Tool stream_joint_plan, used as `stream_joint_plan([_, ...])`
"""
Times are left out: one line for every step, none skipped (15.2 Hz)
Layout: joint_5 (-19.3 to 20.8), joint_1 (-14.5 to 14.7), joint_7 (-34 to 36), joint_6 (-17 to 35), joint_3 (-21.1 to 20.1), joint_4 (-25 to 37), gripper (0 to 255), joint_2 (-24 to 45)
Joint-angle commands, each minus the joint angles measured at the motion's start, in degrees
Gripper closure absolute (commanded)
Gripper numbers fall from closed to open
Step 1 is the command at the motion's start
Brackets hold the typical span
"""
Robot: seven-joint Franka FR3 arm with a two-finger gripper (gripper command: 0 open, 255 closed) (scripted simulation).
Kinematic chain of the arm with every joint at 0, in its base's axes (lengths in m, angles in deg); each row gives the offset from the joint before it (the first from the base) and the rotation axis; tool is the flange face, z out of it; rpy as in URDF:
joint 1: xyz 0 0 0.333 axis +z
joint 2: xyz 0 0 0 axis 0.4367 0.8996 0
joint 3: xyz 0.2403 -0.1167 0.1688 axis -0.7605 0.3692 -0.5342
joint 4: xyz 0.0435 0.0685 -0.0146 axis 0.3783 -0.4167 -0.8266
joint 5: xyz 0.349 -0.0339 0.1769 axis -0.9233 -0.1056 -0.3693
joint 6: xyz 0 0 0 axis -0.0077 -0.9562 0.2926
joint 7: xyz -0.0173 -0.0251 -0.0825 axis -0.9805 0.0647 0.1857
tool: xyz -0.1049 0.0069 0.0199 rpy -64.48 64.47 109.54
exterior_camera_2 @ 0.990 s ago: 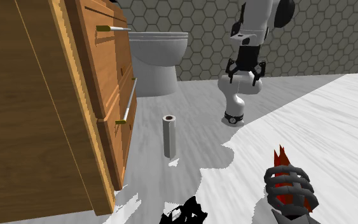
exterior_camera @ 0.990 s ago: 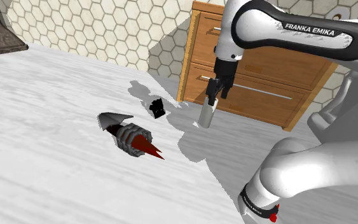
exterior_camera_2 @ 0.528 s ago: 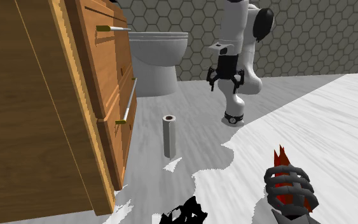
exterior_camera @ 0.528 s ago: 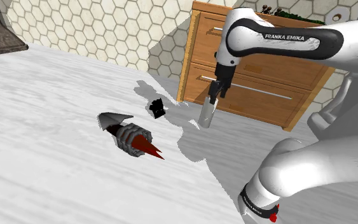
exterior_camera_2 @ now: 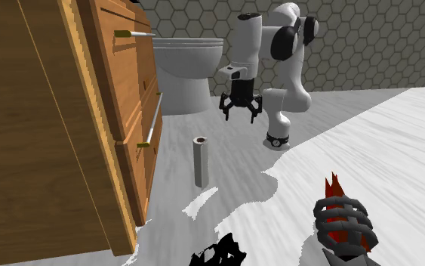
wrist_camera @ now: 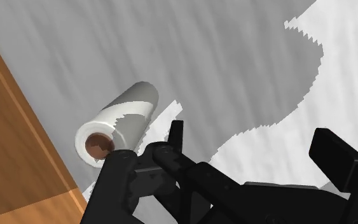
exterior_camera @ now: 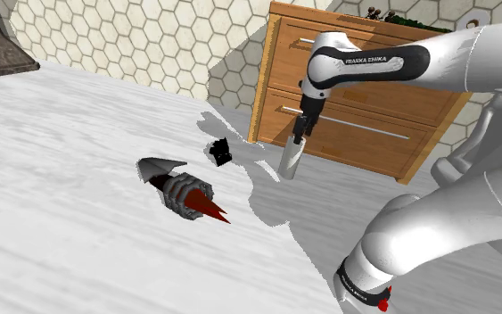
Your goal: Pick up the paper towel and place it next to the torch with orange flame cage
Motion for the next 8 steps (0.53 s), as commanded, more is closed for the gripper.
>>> stream_joint_plan([0.1,-0.1,-3.0,2.5,2.0,1.7,0,3.6])
stream_joint_plan([0.1,-0.2,-4.5,3.7,3.0,2.6,0,5.4])
stream_joint_plan([-0.1,-0.2,-6.0,4.9,3.9,3.5,0,7.2])
stream_joint_plan([-0.3,-0.3,-7.5,6.0,4.9,4.5,0,9.1])
stream_joint_plan([-0.7,-0.3,-9.1,7.1,5.8,5.5,0,11.0])
stream_joint_plan([-1.2,-0.4,-10.8,8.1,6.7,6.7,0,13.0])
stream_joint_plan([-1.8,-0.4,-12.4,9.1,7.5,7.9,0,15.0])
stream_joint_plan([-2.5,-0.5,-14.1,10.0,8.3,9.2,0,17.1])
